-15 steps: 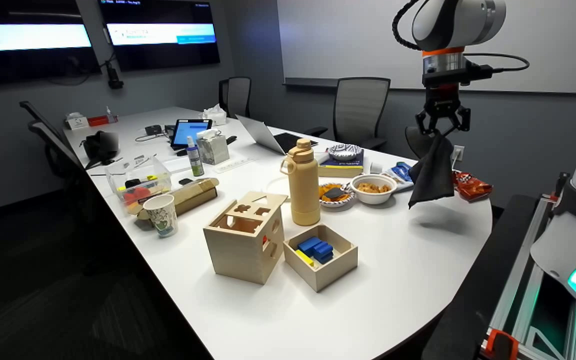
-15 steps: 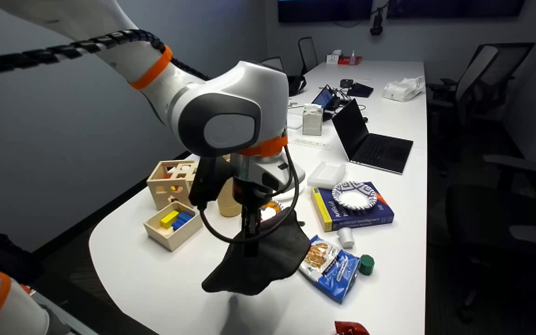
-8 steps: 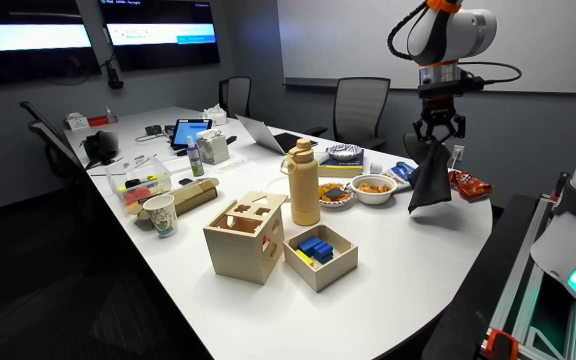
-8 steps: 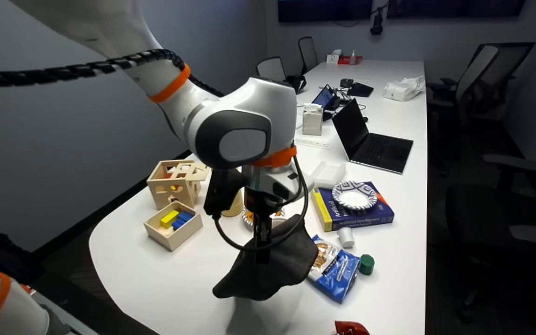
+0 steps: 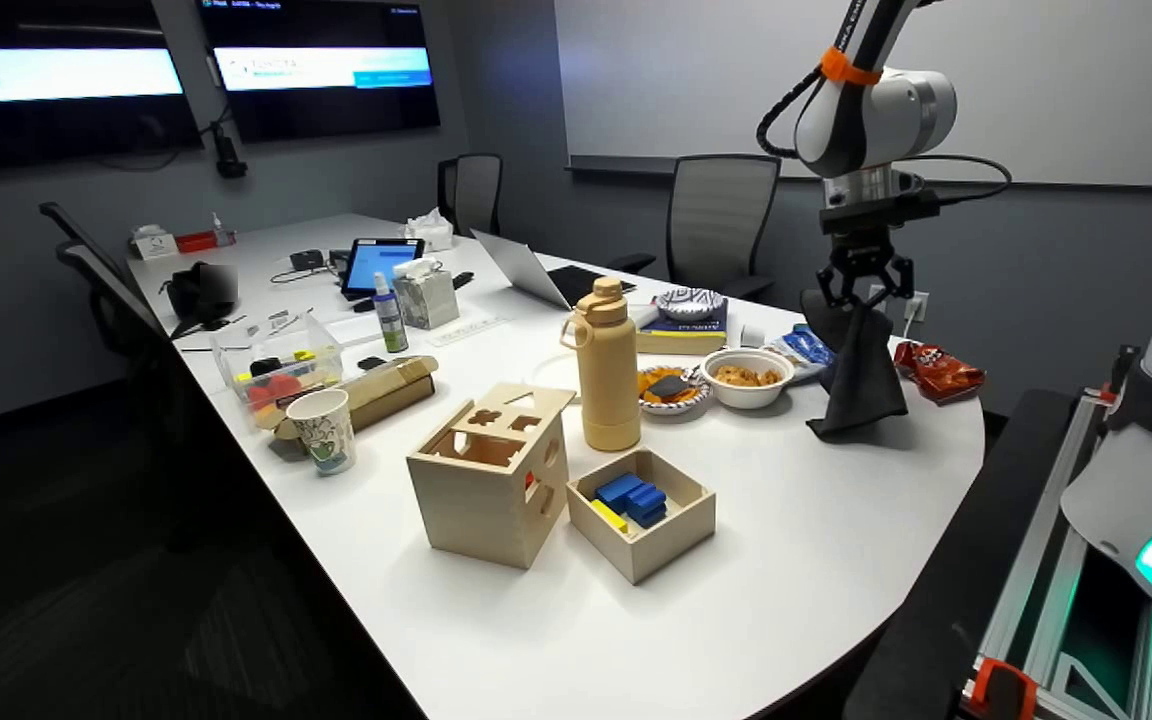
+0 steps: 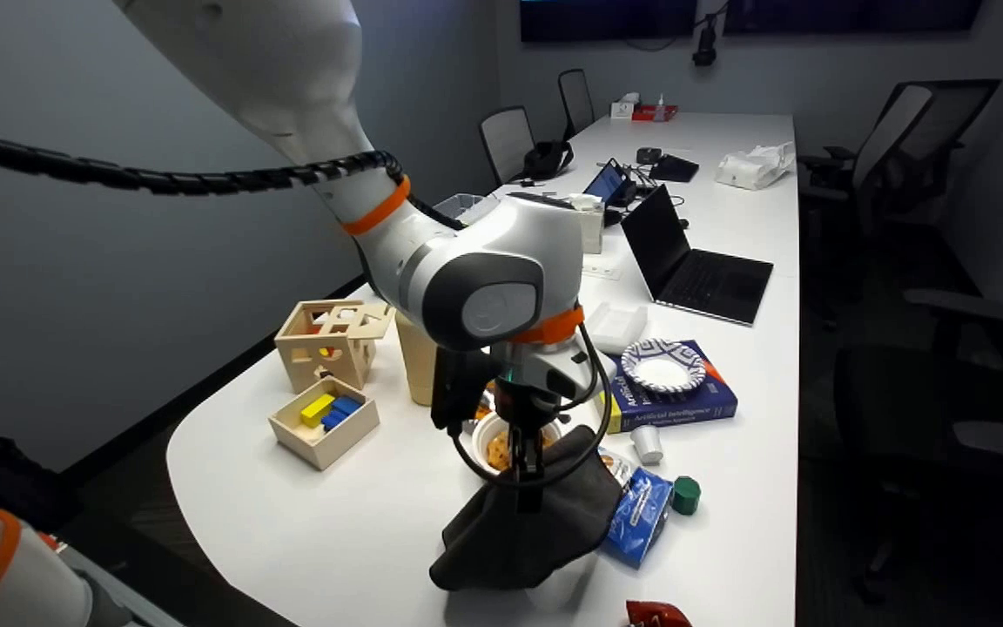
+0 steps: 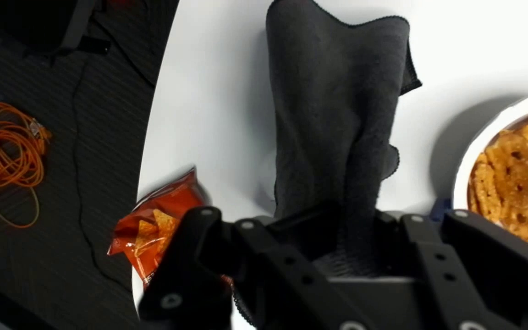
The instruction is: Use the towel to wipe the table top
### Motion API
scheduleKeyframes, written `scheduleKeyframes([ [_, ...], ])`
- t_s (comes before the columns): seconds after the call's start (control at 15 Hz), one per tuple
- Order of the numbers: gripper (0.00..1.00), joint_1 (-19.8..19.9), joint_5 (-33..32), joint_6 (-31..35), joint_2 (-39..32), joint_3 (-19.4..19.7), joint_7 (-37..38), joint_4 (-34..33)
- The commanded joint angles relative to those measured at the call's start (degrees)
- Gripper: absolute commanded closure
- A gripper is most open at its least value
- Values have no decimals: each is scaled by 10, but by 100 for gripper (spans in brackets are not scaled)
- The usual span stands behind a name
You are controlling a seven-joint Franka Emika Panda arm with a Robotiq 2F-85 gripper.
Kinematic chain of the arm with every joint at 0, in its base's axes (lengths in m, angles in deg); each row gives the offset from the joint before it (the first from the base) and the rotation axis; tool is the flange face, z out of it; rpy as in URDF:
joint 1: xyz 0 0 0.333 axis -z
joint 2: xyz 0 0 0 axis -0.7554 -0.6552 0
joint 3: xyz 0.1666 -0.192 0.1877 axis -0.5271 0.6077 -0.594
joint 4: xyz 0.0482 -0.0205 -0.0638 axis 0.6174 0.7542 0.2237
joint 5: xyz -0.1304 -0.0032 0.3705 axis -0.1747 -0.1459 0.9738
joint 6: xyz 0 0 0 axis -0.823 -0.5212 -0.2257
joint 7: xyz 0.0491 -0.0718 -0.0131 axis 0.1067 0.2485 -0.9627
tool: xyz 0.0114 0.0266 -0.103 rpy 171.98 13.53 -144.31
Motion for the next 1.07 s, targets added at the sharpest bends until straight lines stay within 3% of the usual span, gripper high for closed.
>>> scheduleKeyframes([
  [0.0,100,-14,15,7,-46,12,6,-38],
  [0.07,100,-16,17,7,-54,13,7,-44],
  [0.13,75,-18,19,7,-58,15,6,-47],
  [0.27,68,-21,21,6,-64,21,11,-53],
  [0.8,6,-20,37,6,-32,36,3,-40],
  [0.87,1,-21,35,7,-25,36,3,-36],
  [1.0,0,-23,32,6,-14,38,6,-33],
])
